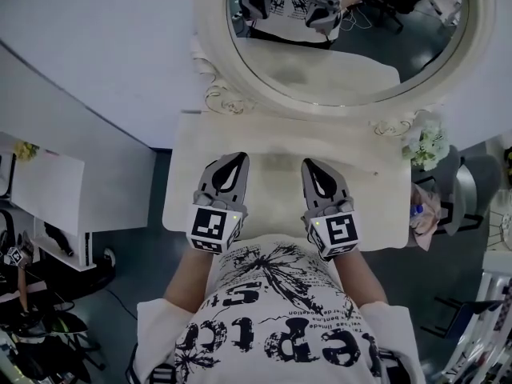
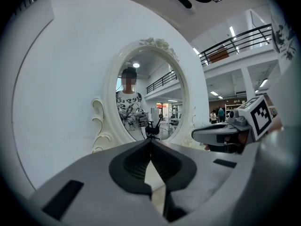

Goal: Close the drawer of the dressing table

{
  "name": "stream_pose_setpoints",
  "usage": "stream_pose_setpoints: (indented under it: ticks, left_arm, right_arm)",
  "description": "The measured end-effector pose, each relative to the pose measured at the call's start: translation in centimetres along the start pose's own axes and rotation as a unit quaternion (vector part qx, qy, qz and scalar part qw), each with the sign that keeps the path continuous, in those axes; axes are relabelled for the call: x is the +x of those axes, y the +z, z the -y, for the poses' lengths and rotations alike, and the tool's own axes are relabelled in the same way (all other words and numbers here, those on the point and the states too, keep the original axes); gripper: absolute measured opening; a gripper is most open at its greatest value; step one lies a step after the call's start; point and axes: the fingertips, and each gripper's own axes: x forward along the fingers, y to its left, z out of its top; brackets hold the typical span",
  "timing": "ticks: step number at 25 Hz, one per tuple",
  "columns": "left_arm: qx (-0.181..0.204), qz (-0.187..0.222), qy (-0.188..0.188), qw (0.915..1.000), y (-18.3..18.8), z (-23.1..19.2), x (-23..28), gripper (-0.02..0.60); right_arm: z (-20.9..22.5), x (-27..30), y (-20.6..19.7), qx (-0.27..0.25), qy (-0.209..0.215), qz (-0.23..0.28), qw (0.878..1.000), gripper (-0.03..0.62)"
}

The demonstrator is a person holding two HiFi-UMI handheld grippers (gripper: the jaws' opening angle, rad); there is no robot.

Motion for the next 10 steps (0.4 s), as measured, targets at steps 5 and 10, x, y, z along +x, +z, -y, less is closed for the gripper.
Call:
stream_pose_setpoints:
  ticks: [5, 10]
  left_arm:
    - [0.000, 0.000, -0.001, 1.0000, -0.02, 0.22, -0.10, 0.020]
    - [-0.002, -0.002, 0.003, 1.0000, -0.02, 0.41, -0.55, 0.020]
  right_arm:
    - [0.08, -0.01, -0.17, 0.002, -0.004, -0.004, 1.000, 0.014]
    - [-0.25, -0.47, 0.06, 0.003, 0.001, 0.000, 1.000, 0.014]
